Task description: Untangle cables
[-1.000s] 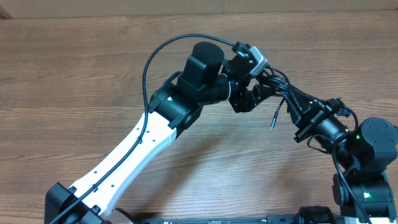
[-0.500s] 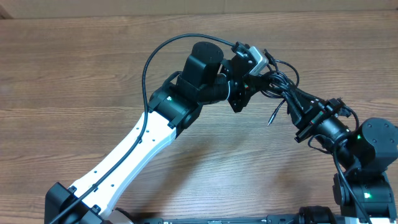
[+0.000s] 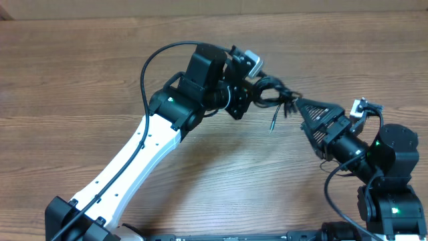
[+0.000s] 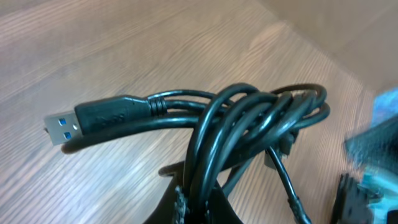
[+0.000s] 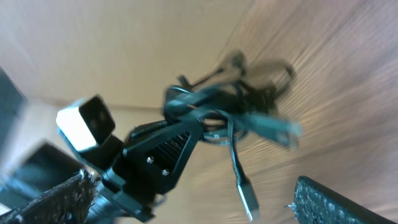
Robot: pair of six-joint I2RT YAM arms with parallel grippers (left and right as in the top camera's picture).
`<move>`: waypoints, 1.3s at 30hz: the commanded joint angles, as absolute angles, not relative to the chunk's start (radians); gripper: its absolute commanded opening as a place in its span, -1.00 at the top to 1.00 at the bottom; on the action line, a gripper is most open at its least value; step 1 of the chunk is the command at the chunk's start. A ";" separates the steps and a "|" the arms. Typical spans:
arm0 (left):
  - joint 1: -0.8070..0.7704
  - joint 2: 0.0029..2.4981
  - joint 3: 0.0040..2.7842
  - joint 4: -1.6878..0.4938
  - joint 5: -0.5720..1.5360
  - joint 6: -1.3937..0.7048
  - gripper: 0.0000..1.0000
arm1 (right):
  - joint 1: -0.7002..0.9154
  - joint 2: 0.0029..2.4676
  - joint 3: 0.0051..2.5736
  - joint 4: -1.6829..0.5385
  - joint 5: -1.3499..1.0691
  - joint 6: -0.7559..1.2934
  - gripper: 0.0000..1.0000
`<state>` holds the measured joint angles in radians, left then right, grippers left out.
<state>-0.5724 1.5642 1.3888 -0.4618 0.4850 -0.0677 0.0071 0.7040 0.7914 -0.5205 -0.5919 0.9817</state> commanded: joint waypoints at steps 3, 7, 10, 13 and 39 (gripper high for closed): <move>-0.583 1.542 1.411 -0.639 0.461 0.162 0.92 | 0.011 0.697 0.813 -0.595 -0.509 0.461 -1.00; -0.584 1.541 1.411 -0.696 0.506 0.188 0.92 | 0.011 0.699 0.867 -0.717 -0.454 0.254 -1.00; -0.597 1.542 1.411 -0.707 0.595 0.207 0.92 | 0.011 0.732 0.995 -0.905 -0.389 0.051 -1.00; -0.645 1.542 1.411 -0.706 0.604 0.209 0.92 | 0.011 0.777 1.087 -1.026 -0.408 -0.100 -1.00; -0.596 1.541 1.411 -0.568 0.707 -0.146 0.92 | 0.011 0.791 1.106 -1.158 -0.570 -0.367 0.93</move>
<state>-0.6865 1.5616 1.3941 -0.5804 0.7605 0.0238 0.0078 0.7979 1.0790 -1.1439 -0.5678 -0.3706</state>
